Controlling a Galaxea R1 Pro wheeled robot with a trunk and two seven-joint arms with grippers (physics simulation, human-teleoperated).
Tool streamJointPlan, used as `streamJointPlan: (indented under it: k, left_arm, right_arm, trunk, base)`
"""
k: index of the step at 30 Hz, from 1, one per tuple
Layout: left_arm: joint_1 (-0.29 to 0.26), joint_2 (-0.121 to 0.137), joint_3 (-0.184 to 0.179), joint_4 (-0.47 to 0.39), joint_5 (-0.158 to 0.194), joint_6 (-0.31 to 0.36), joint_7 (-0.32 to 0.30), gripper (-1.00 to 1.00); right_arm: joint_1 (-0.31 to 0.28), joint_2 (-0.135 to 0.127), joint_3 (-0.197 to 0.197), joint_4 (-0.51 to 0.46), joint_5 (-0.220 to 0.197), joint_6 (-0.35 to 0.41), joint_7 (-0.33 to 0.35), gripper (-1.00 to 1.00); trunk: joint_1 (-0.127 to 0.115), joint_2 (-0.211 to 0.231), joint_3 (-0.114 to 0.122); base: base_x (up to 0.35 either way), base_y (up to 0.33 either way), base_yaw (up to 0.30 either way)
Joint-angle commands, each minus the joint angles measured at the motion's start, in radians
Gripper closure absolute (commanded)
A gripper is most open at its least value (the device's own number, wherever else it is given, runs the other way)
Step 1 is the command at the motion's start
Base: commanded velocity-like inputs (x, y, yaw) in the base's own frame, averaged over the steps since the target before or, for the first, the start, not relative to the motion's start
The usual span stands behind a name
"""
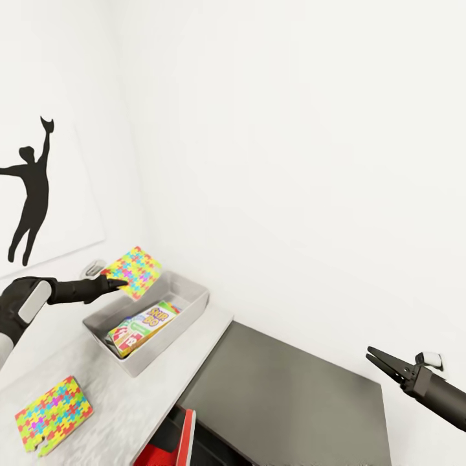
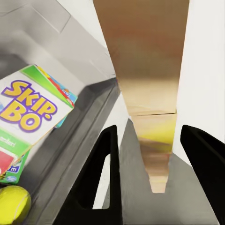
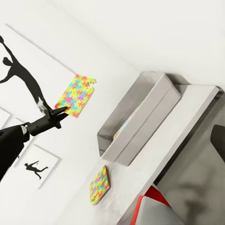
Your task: Put all the toys in the child's room - the three board games (two on the bed and one on the table), the two jigsaw puzzles on the table, and the tennis ball on the table - inside the toy box on the table in the child's room.
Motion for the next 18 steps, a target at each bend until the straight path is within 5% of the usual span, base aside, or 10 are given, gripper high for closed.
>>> streamJointPlan:
  k: [1, 10, 18]
  left_arm:
    - [-0.001, 0.001, -0.004, 0.0, -0.012, -0.008, -0.003, 1.0]
    - [-0.001, -0.003, -0.004, 0.0, -0.052, -0.042, -0.006, 1.0]
    - [-0.001, -0.005, -0.004, 0.0, -0.055, -0.046, -0.005, 1.0]
  right_arm:
    - [0.0, 0.0, -0.001, 0.0, 0.002, 0.004, 0.004, -1.0]
    - [-0.001, 0.0, -0.002, -0.004, -0.004, 0.01, 0.022, -1.0]
    - [-0.002, 0.0, -0.014, -0.005, -0.006, 0.018, 0.217, -1.0]
  trunk:
    - [0.0, -0.001, -0.002]
    - [0.0, -0.001, -0.017]
    - [0.0, -0.001, -0.03]
  base:
    - [0.0, 0.0, 0.0]
    - [0.0, 0.0, 0.0]
    - [0.0, 0.0, 0.0]
